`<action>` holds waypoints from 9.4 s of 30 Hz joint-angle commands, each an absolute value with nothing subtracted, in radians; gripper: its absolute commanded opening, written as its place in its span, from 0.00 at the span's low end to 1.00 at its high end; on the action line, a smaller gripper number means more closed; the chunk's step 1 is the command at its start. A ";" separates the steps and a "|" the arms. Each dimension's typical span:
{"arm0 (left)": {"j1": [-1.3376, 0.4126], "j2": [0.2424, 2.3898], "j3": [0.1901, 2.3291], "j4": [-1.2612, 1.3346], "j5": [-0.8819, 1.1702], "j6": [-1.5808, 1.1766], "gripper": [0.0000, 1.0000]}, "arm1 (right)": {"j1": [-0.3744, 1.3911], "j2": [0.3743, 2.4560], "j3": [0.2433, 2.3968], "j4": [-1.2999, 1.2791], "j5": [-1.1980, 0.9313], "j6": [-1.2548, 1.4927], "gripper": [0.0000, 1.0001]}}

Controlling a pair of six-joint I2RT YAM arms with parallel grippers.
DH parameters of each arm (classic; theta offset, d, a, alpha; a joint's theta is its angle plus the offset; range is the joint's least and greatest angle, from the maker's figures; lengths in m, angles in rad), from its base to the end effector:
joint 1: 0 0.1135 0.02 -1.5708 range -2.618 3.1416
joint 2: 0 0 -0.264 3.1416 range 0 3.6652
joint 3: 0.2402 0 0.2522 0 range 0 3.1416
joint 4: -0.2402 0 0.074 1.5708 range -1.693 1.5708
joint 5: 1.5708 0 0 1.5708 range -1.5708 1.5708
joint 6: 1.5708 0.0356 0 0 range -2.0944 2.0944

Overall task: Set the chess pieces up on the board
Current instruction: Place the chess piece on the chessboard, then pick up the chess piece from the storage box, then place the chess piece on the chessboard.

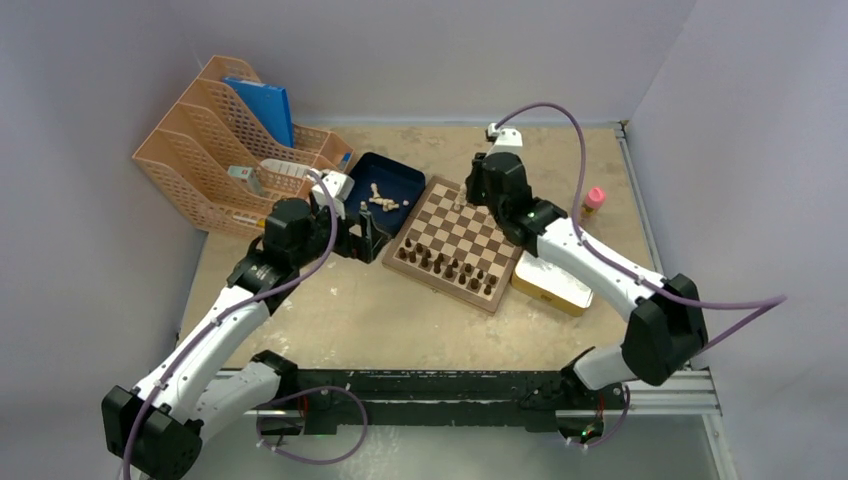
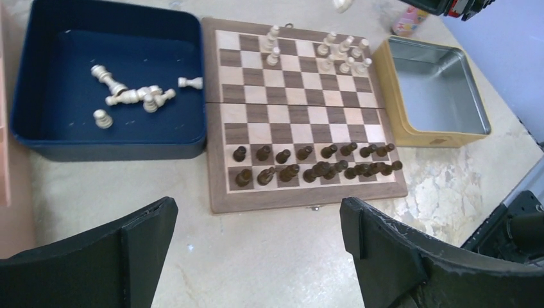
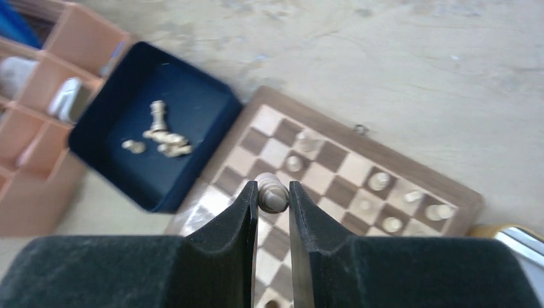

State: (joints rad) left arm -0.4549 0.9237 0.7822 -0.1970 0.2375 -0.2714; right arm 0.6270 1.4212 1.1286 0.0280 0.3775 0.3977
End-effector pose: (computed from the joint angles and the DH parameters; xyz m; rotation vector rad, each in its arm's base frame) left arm 0.1888 -0.1017 0.3129 0.3441 1.9346 -0.7109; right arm 0.2797 0.1864 0.3333 0.0559 1.8319 0.3782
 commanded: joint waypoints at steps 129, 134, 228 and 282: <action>-0.285 1.703 1.468 -0.337 -0.073 -0.304 0.50 | 0.520 1.281 1.098 0.105 0.142 0.354 0.36; -0.285 1.850 1.554 -0.330 -0.059 -0.324 0.51 | 0.522 1.241 1.069 0.133 0.085 0.351 0.35; -0.285 1.986 1.553 -0.228 0.144 -0.192 0.04 | 0.523 1.160 1.014 0.162 0.057 0.339 0.36; -0.448 1.205 0.794 0.272 0.885 0.590 0.00 | 0.616 1.410 1.114 0.180 -0.497 0.466 0.44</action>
